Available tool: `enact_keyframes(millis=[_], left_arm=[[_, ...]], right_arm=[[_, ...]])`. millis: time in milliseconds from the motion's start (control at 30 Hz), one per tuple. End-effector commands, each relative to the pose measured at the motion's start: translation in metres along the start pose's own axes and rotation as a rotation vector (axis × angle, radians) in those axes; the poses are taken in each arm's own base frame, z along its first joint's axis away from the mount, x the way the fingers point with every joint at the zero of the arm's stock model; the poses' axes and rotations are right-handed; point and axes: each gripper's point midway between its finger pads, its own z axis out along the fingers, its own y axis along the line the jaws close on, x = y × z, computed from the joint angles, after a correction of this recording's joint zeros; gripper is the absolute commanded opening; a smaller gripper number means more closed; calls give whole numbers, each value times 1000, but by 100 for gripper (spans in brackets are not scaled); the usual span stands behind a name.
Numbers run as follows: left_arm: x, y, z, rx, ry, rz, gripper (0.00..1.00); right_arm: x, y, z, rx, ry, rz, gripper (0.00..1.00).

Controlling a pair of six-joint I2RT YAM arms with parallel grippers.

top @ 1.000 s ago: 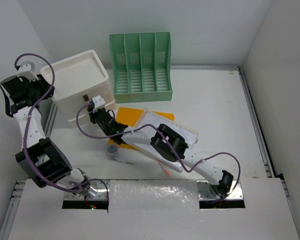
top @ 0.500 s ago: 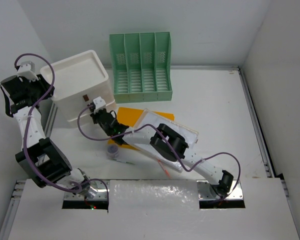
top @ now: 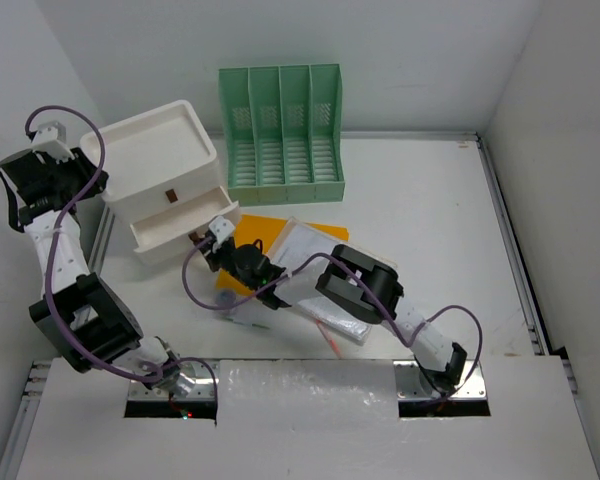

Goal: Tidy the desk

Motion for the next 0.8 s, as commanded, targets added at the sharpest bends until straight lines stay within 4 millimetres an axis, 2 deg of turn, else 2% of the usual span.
enact_keyframes(millis=[0, 100, 167, 200, 233, 267, 333, 400, 433, 500, 533, 567, 600, 700, 767], left_arm=[[61, -7, 3, 44, 204, -145, 0], [58, -7, 3, 50, 195, -144, 0], [56, -9, 3, 58, 191, -135, 0], [55, -9, 2, 64, 189, -128, 0], [56, -9, 2, 67, 190, -126, 0], [56, -11, 2, 78, 194, -124, 0], [55, -13, 1, 91, 197, -109, 0], [56, -15, 0, 110, 206, -92, 5], [57, -15, -1, 119, 213, -91, 7], [58, -22, -4, 159, 223, -68, 14], [58, -23, -4, 173, 227, -68, 16], [58, -26, -6, 188, 232, -69, 19], [58, -27, -6, 191, 232, -65, 20], [58, -27, -7, 189, 238, -63, 21], [59, -26, -8, 187, 241, -63, 21]], right_arm=[[-60, 23, -20, -77, -139, 24, 0], [-60, 43, -41, -123, -126, 1, 0], [-59, 47, -49, -143, -101, -7, 0], [-56, 49, -53, -159, -84, -8, 14], [-57, 50, -55, -171, -76, -24, 35], [-62, 54, -59, -200, -53, -42, 51], [-53, 54, -70, -221, 16, -76, 72], [-42, 53, -84, -238, 116, -93, 77], [-21, 50, -96, -245, 210, -103, 82], [-9, 54, -106, -274, 286, -98, 91], [-9, 58, -105, -286, 306, -98, 99], [8, 62, -114, -298, 393, -117, 99], [16, 64, -116, -306, 433, -138, 99], [27, 73, -116, -305, 532, -181, 99], [42, 77, -125, -312, 610, -192, 99]])
